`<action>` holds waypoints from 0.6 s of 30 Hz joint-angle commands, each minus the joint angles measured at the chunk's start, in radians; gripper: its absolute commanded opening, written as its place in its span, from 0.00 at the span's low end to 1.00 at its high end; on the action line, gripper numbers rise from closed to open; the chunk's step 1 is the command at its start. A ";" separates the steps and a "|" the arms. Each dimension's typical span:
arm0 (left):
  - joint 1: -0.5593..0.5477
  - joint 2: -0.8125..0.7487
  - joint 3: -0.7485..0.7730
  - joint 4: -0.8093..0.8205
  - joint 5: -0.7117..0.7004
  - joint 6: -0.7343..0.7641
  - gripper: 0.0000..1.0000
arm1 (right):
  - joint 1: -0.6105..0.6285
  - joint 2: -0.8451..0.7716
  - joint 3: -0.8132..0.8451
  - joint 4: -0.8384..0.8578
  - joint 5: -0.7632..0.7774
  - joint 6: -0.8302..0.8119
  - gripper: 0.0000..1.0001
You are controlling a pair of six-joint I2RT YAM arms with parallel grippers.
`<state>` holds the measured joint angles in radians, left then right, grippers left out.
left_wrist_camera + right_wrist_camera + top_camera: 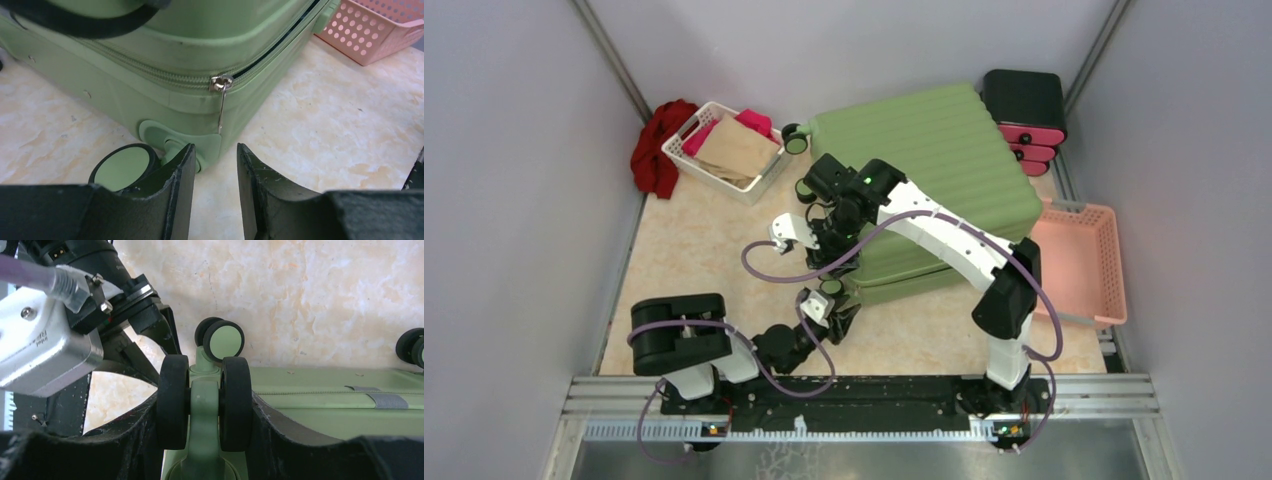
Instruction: Open, take out, and arrange the luggage
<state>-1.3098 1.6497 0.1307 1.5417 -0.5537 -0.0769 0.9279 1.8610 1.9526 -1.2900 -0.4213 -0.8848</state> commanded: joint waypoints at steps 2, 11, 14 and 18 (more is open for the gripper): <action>-0.008 0.027 0.046 0.251 -0.026 0.014 0.41 | -0.004 -0.115 0.019 0.073 -0.075 0.033 0.00; -0.008 0.024 0.071 0.251 -0.055 0.011 0.32 | -0.004 -0.115 0.016 0.076 -0.078 0.034 0.00; -0.008 0.020 0.074 0.251 -0.060 0.010 0.30 | -0.004 -0.115 0.013 0.077 -0.077 0.034 0.00; -0.008 0.001 0.067 0.251 -0.048 -0.001 0.29 | -0.004 -0.115 0.007 0.080 -0.076 0.035 0.00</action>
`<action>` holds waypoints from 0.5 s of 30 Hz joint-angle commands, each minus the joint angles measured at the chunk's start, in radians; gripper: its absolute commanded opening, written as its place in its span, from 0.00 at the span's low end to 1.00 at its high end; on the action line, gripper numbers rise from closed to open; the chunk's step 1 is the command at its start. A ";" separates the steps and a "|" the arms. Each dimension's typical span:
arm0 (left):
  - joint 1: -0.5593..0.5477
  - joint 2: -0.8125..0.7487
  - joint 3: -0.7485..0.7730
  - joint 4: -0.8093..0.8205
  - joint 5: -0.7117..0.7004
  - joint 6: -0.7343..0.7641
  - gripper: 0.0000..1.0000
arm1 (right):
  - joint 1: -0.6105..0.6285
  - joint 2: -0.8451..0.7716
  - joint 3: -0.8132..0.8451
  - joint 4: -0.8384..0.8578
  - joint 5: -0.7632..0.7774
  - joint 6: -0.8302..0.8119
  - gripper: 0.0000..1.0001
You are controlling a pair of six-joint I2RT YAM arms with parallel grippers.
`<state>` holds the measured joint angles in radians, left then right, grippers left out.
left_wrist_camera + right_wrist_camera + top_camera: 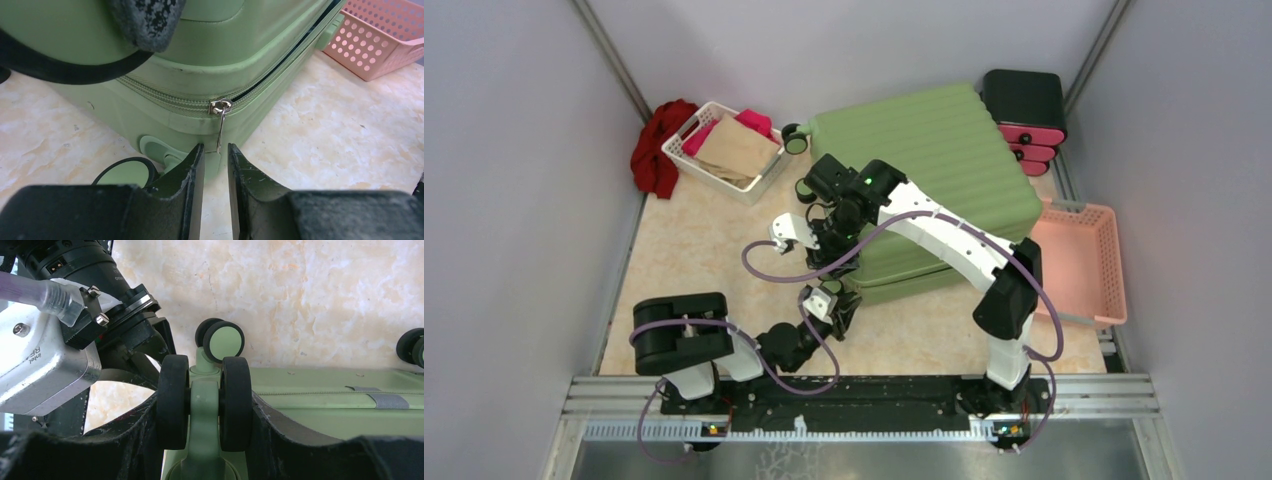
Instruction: Open, take out, and arrange the luggage
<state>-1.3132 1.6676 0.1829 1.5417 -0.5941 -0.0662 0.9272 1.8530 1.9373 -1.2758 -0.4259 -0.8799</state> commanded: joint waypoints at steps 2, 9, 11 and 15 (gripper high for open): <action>-0.004 -0.032 0.010 0.251 0.001 -0.021 0.30 | -0.004 -0.104 0.023 0.066 -0.071 0.030 0.00; -0.004 -0.073 -0.006 0.251 0.013 -0.029 0.32 | -0.003 -0.097 0.029 0.062 -0.070 0.031 0.00; -0.004 -0.075 -0.006 0.251 0.011 -0.028 0.32 | -0.003 -0.095 0.029 0.060 -0.071 0.031 0.00; -0.004 -0.071 0.001 0.249 0.016 -0.037 0.31 | -0.004 -0.094 0.028 0.059 -0.070 0.030 0.00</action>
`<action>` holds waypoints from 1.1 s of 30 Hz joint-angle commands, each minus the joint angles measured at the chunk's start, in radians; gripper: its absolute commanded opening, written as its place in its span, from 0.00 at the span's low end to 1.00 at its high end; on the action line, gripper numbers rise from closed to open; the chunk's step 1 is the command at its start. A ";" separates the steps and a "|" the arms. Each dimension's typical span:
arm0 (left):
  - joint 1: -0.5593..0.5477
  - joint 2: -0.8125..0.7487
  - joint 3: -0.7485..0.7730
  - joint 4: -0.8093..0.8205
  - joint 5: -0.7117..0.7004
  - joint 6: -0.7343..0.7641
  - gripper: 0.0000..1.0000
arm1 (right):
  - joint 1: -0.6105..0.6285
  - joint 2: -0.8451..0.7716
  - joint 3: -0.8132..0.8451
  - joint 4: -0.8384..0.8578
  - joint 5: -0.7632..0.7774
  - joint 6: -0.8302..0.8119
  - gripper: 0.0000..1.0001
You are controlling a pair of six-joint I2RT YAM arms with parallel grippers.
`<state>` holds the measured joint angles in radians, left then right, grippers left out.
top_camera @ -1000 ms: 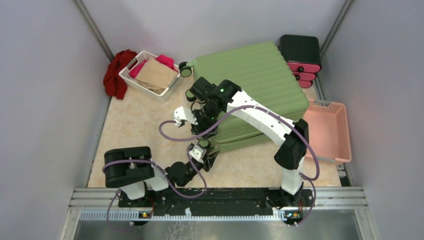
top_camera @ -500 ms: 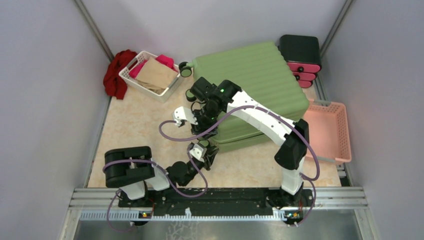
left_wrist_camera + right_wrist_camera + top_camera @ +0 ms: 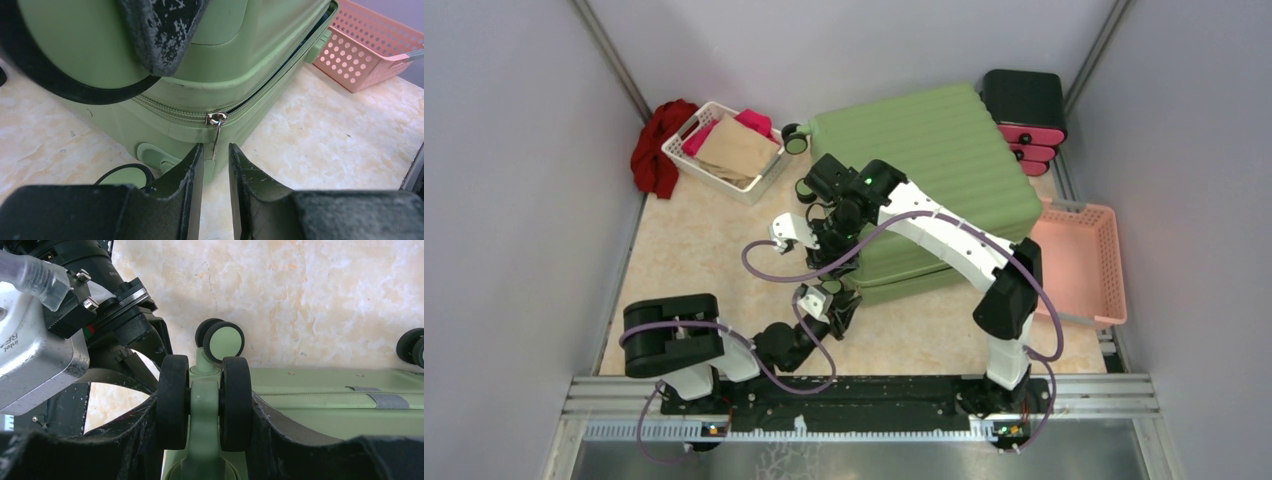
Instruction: Open, take out, and arrange the luggage
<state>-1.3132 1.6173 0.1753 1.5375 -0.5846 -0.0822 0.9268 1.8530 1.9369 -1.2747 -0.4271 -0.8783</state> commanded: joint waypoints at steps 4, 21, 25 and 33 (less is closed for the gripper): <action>-0.004 -0.022 0.015 0.254 0.018 -0.021 0.30 | -0.004 -0.094 0.027 0.057 -0.067 0.029 0.00; -0.024 -0.020 0.039 0.254 -0.030 0.002 0.24 | -0.003 -0.088 0.026 0.055 -0.067 0.030 0.00; -0.038 -0.003 0.057 0.254 -0.079 0.010 0.25 | -0.003 -0.089 0.025 0.055 -0.065 0.029 0.00; -0.053 0.027 0.094 0.253 -0.174 0.047 0.20 | -0.003 -0.089 0.021 0.055 -0.064 0.030 0.00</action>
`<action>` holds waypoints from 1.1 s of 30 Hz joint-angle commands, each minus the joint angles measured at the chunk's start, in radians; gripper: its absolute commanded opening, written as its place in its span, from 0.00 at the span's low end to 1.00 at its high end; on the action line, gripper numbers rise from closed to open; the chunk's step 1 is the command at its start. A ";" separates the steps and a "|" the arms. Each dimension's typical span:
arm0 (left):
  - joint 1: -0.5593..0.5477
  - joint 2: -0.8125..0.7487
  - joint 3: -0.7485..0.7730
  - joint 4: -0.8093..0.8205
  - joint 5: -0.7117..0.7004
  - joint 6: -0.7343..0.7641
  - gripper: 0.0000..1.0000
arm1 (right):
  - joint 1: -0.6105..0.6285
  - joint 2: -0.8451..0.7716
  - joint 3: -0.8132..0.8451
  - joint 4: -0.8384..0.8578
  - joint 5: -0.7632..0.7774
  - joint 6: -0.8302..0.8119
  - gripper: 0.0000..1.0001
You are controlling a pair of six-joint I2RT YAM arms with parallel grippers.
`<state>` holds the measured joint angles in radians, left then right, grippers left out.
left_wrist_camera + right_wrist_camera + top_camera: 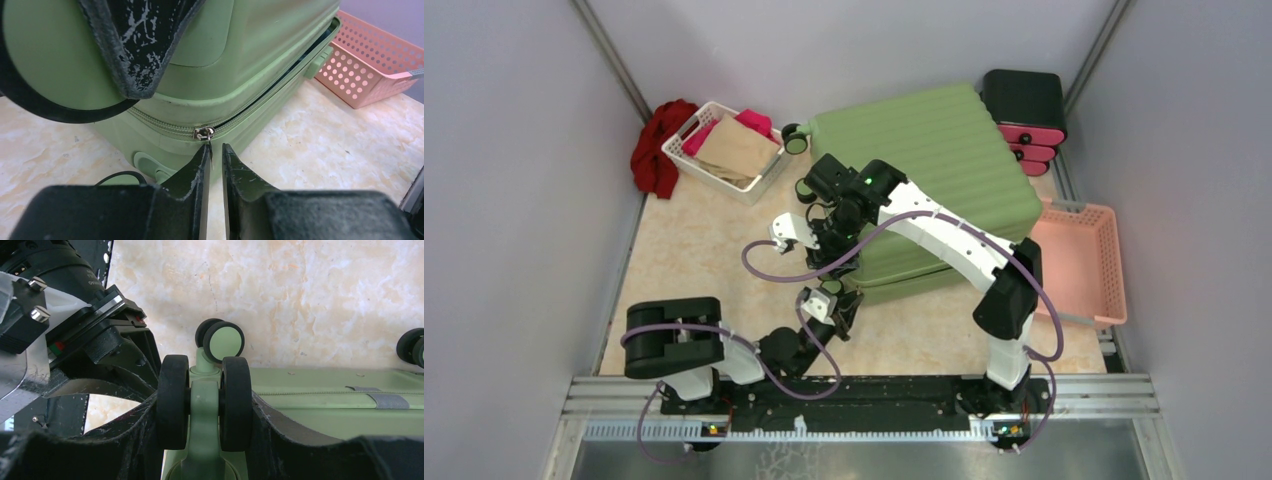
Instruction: Open, take out, and arrange the luggage
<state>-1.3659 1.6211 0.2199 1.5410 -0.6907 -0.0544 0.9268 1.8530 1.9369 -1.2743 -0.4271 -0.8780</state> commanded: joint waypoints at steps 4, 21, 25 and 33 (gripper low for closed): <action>-0.004 0.039 0.063 0.251 -0.112 0.031 0.09 | -0.004 -0.092 0.020 0.054 -0.063 0.030 0.00; -0.006 -0.034 0.014 0.111 -0.329 -0.019 0.00 | -0.002 -0.153 -0.063 0.077 -0.026 0.030 0.00; -0.005 -0.067 0.015 0.071 -0.403 -0.017 0.00 | -0.002 -0.164 -0.080 0.081 -0.020 0.028 0.00; 0.011 -0.101 0.018 0.029 -0.409 0.017 0.00 | -0.002 -0.186 -0.094 0.084 -0.020 0.028 0.00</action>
<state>-1.3930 1.5650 0.2367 1.4956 -0.9653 -0.0612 0.9272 1.7805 1.8256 -1.1706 -0.4126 -0.8822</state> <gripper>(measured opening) 0.005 0.488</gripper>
